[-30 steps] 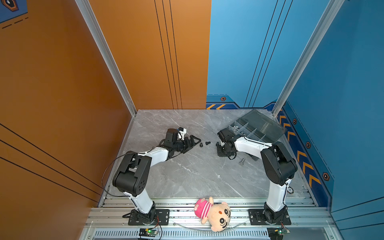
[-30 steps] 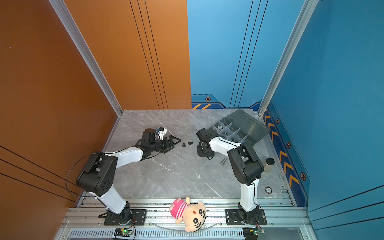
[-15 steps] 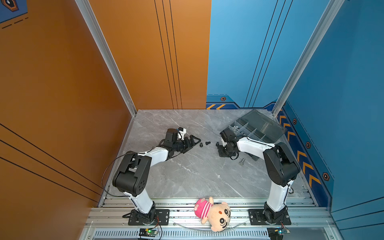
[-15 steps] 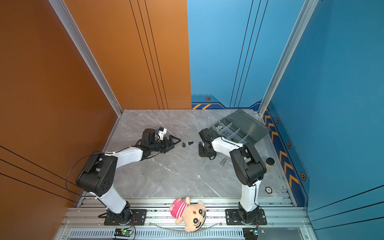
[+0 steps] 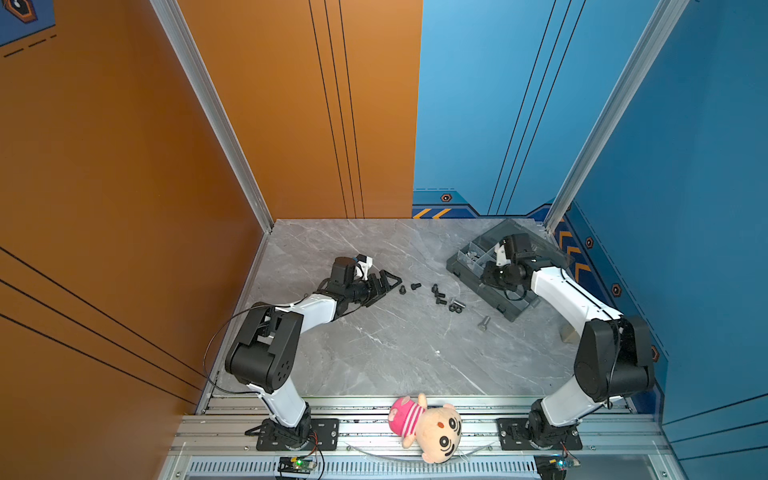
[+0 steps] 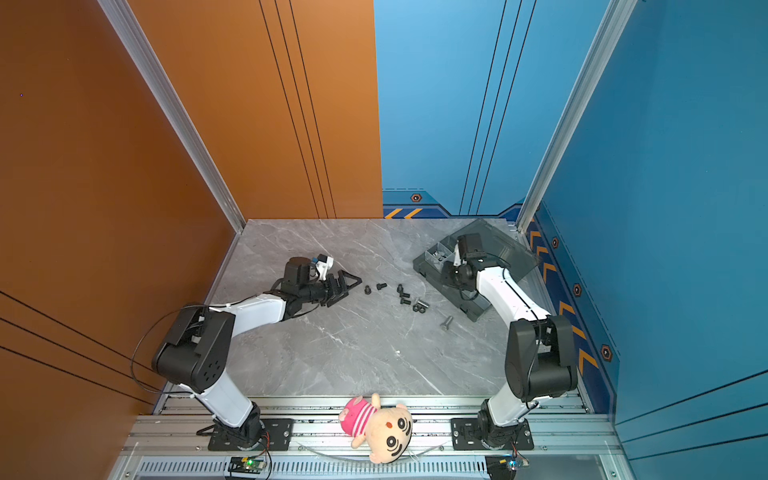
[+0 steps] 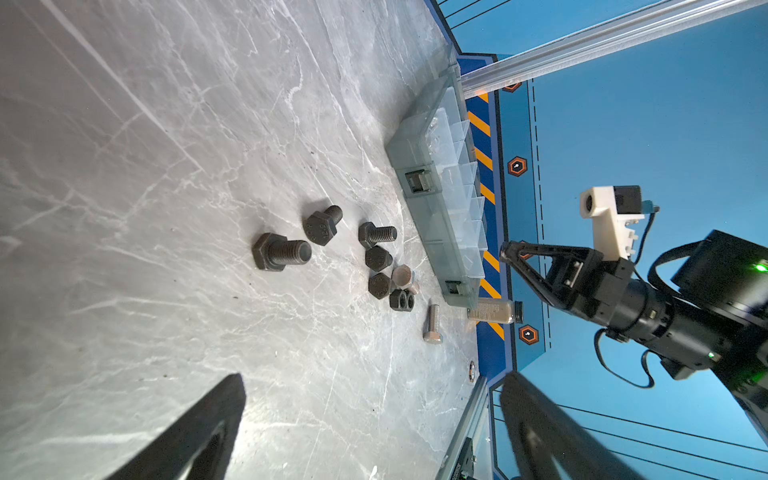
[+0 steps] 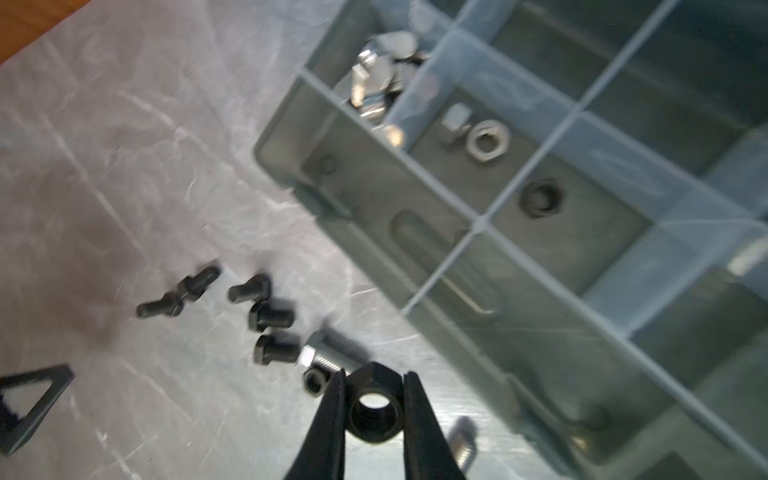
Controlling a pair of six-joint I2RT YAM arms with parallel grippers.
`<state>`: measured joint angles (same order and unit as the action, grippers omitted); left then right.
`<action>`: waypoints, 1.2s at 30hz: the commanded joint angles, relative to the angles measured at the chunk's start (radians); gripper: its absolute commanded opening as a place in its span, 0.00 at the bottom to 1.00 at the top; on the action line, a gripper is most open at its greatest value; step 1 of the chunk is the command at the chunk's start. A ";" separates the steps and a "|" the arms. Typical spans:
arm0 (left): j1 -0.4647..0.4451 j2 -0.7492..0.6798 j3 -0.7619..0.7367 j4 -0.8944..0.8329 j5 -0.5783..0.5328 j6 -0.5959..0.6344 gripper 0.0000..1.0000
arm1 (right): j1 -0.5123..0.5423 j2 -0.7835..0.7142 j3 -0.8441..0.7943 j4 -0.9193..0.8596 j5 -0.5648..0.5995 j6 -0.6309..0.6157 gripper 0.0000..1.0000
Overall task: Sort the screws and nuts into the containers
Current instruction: 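Lift the black hex nut with the right gripper over the organizer box, then open the right gripper to drop the black nut into a compartment, then move the open right gripper back over the hardware pile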
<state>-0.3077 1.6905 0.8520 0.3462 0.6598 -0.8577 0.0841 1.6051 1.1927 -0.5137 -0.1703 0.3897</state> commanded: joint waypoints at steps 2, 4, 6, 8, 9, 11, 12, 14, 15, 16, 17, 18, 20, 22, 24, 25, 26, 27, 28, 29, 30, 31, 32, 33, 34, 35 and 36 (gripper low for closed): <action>0.002 0.005 0.006 0.007 0.017 0.008 0.97 | -0.082 0.023 0.059 -0.060 0.079 0.005 0.00; 0.001 0.005 0.006 0.008 0.015 0.008 0.98 | -0.106 0.051 0.080 -0.059 0.083 0.006 0.00; 0.002 0.006 0.005 0.008 0.015 0.008 0.98 | -0.121 0.081 0.101 -0.057 0.086 0.006 0.00; 0.001 0.005 0.002 0.008 0.015 0.007 0.98 | -0.127 0.115 0.121 -0.053 0.094 0.005 0.00; 0.001 0.005 0.002 0.008 0.015 0.007 0.98 | -0.127 0.131 0.130 -0.051 0.103 0.006 0.00; 0.000 0.005 0.002 0.009 0.015 0.006 0.98 | -0.127 0.161 0.149 -0.049 0.125 0.017 0.00; 0.001 0.005 0.002 0.008 0.013 0.007 0.98 | -0.127 0.173 0.156 -0.043 0.130 0.024 0.00; 0.000 0.004 0.003 0.007 0.013 0.006 0.98 | -0.127 0.195 0.161 -0.020 0.129 0.037 0.00; 0.002 0.004 0.003 0.008 0.013 0.005 0.98 | -0.127 0.204 0.164 -0.013 0.128 0.044 0.00; 0.002 0.003 0.004 0.007 0.015 0.005 0.98 | -0.127 0.214 0.169 -0.010 0.127 0.047 0.00; 0.004 0.002 0.001 0.009 0.013 0.005 0.98 | -0.127 0.226 0.177 -0.009 0.126 0.049 0.00; 0.002 0.001 0.000 0.008 0.013 0.006 0.98 | -0.127 0.235 0.184 -0.012 0.128 0.050 0.00; 0.004 -0.001 -0.002 0.007 0.013 0.005 0.98 | -0.127 0.250 0.195 -0.016 0.129 0.051 0.02; 0.004 -0.002 -0.001 0.007 0.011 0.005 0.98 | -0.126 0.256 0.200 -0.016 0.123 0.052 0.08; 0.004 -0.001 -0.001 0.008 0.010 0.004 0.98 | -0.126 0.259 0.205 -0.019 0.123 0.052 0.17; 0.004 0.000 -0.001 0.008 0.010 0.004 0.98 | -0.126 0.259 0.206 -0.023 0.123 0.052 0.21; 0.004 0.001 0.000 0.008 0.011 0.003 0.98 | -0.126 0.259 0.206 -0.025 0.123 0.052 0.24; 0.004 0.000 0.000 0.008 0.010 0.003 0.98 | -0.126 0.257 0.206 -0.027 0.124 0.052 0.27; 0.004 0.001 0.000 0.008 0.011 0.004 0.98 | -0.126 0.255 0.207 -0.030 0.123 0.051 0.30; 0.004 0.000 0.001 0.007 0.009 0.004 0.98 | -0.126 0.252 0.208 -0.034 0.123 0.049 0.33; 0.004 0.000 0.001 0.008 0.009 0.002 0.98 | -0.127 0.249 0.209 -0.043 0.121 0.048 0.35; 0.004 0.000 0.001 0.007 0.010 0.002 0.98 | -0.127 0.242 0.216 -0.051 0.116 0.046 0.37; 0.004 -0.002 0.002 0.007 0.011 0.003 0.98 | -0.127 0.233 0.218 -0.055 0.113 0.043 0.38; 0.004 -0.002 0.002 0.007 0.011 0.002 0.98 | -0.127 0.223 0.218 -0.058 0.109 0.042 0.39; 0.005 -0.002 0.001 0.007 0.011 0.002 0.98 | -0.127 0.209 0.219 -0.060 0.099 0.037 0.40; 0.004 -0.003 0.002 0.007 0.011 0.003 0.98 | -0.127 0.193 0.218 -0.064 0.089 0.032 0.40; 0.004 -0.003 0.001 0.007 0.011 0.002 0.98 | -0.126 0.181 0.218 -0.069 0.082 0.028 0.40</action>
<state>-0.3077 1.6905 0.8520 0.3477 0.6598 -0.8581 -0.0406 1.8496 1.3869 -0.5423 -0.0753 0.4335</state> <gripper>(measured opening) 0.976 0.400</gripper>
